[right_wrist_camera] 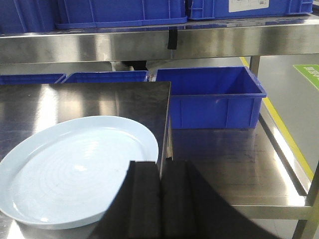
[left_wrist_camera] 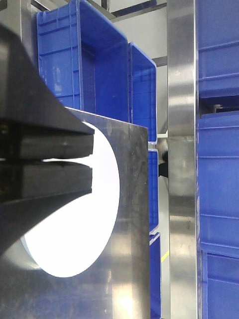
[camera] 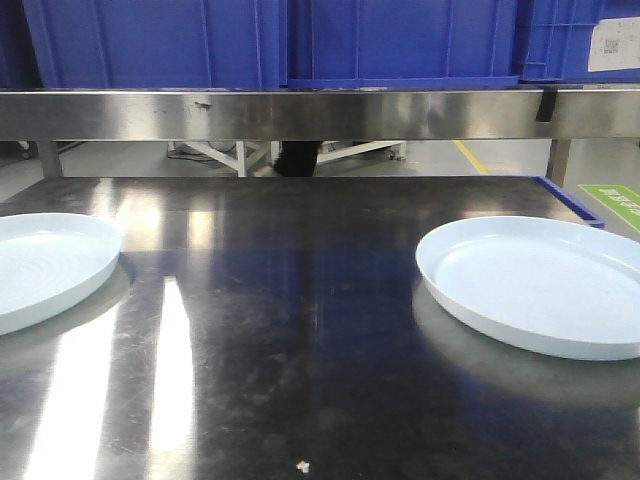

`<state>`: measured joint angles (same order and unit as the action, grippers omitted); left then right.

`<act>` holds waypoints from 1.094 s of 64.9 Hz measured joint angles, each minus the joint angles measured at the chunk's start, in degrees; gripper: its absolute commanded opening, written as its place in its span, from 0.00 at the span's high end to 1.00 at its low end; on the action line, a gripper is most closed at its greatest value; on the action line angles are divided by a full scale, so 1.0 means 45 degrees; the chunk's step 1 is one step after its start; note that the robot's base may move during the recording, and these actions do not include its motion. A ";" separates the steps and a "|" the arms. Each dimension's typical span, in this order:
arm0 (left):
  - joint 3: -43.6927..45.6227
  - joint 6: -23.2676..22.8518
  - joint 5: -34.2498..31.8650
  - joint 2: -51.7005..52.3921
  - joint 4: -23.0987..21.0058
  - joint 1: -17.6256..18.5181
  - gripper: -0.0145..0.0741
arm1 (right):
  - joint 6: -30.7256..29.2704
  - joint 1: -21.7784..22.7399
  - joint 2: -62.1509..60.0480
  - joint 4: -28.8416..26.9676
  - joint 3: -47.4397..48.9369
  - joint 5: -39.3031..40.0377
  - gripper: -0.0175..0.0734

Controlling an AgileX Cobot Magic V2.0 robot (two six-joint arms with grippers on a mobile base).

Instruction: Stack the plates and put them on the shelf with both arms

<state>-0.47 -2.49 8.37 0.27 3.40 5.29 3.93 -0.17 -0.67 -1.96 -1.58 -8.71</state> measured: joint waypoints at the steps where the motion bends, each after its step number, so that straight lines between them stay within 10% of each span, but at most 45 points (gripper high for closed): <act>1: 0.0000 0.0000 0.0000 0.0000 0.0000 0.0000 0.74 | 0.0000 0.0000 0.0000 0.0000 0.0000 0.0000 0.79; 23: 0.0454 0.0000 0.0697 -0.0074 -0.0110 0.0000 0.74 | 0.0000 0.0000 0.0000 0.0000 0.0000 0.0000 0.79; 51: 1.2034 0.0000 0.7527 -0.7976 0.1199 0.0000 0.74 | 0.0000 0.0000 0.0000 0.0000 0.0000 0.0000 0.79; 71: 1.3007 0.0000 0.8024 -0.9638 0.1306 0.0000 0.74 | 0.0000 0.0000 0.0000 0.0000 0.0000 0.0000 0.79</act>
<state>58.06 -2.49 44.48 -43.10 9.28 5.29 3.93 -0.17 -0.67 -1.96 -1.58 -8.71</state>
